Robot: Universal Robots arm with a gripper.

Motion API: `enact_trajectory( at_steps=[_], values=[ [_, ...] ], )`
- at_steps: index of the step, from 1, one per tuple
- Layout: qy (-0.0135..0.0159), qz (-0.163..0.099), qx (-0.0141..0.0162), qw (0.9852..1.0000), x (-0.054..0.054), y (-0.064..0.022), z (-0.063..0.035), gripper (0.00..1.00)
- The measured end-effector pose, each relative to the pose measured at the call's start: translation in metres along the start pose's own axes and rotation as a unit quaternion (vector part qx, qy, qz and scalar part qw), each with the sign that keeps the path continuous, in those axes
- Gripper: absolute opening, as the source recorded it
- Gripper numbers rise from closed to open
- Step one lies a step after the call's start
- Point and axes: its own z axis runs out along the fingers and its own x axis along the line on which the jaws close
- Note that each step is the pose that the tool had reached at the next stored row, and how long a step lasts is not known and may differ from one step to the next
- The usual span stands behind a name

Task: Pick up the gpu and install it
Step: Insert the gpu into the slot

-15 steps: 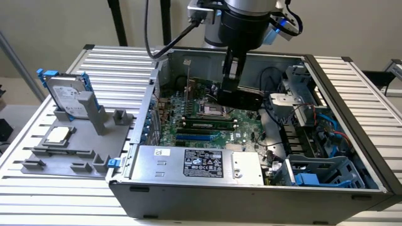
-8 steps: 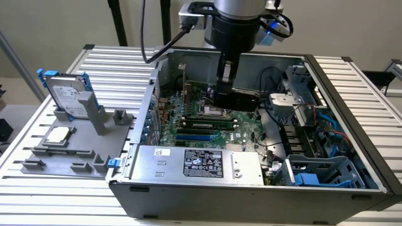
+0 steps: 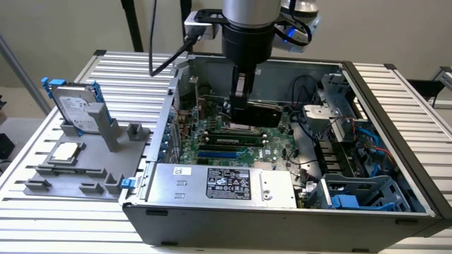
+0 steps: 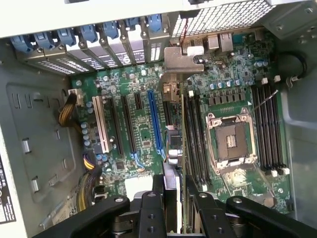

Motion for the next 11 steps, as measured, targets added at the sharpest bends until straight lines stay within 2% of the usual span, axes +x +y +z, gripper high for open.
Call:
enact_trajectory(
  at_steps=[2, 4, 8, 11],
  values=[
    [-0.0004, -0.002, 0.0017, 1.0000, 0.0011, 0.0031, 0.0021, 0.28],
    [-0.0006, -0.005, 0.0020, 1.0000, 0.0023, 0.0042, 0.0039, 0.28],
    [-0.0010, -0.017, 0.0014, 0.9999, 0.0050, 0.0039, 0.0067, 0.28],
    [-0.0011, -0.028, -0.0006, 0.9996, 0.0065, 0.0037, 0.0097, 0.28]
  ],
)
